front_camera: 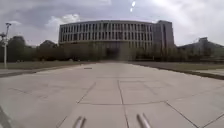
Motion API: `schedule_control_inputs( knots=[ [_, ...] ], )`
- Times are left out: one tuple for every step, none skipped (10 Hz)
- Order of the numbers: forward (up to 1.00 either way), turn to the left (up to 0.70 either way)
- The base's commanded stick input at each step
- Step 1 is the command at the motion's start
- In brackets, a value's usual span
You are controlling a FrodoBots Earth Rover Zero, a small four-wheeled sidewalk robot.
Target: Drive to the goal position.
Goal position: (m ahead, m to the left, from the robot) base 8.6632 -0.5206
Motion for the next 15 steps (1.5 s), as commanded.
schedule_control_inputs(
  knots=[
    [1.00, 0.00],
    [1.00, 0.00],
    [1.00, 0.00],
    [1.00, 0.00],
    [1.00, 0.00],
    [1.00, 0.00],
    [1.00, 0.00],
    [1.00, 0.00],
    [1.00, 0.00],
    [1.00, 0.00],
    [1.00, 0.00],
    [1.00, 0.00],
    [1.00, 0.00],
    [1.00, 0.00],
    [1.00, 0.00]
  ],
)
